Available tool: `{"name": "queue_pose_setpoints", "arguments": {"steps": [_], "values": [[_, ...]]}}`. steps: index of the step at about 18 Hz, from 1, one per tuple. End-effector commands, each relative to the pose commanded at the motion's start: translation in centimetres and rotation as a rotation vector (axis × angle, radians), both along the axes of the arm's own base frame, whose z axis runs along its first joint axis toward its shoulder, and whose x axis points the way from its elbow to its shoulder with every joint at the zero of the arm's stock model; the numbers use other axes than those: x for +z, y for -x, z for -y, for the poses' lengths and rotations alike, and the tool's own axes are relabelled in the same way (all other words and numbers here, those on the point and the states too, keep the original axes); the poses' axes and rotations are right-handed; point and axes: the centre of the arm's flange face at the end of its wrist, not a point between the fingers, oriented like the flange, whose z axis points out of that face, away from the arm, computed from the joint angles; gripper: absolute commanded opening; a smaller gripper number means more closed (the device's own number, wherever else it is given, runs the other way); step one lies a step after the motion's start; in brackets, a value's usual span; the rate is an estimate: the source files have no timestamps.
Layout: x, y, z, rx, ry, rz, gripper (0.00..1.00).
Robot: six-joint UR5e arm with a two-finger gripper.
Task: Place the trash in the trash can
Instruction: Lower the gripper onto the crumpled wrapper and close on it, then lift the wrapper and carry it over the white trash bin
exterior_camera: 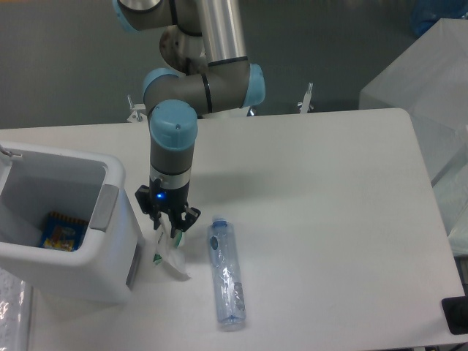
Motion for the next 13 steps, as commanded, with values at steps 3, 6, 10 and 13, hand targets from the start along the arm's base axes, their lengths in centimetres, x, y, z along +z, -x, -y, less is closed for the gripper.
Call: {"name": "queue_pose_setpoints", "arguments": {"steps": [3, 6, 10, 13], "values": [[0.0, 0.2, 0.1, 0.002, 0.002, 0.001, 0.09], [0.2, 1.3, 0.5, 0.020, -0.003, -0.002, 0.08], [2.9, 4.3, 0.1, 0.064, -0.057, -0.031, 0.08], [5.5, 4.8, -0.2, 0.098, -0.133, 0.010, 0.08]]}}
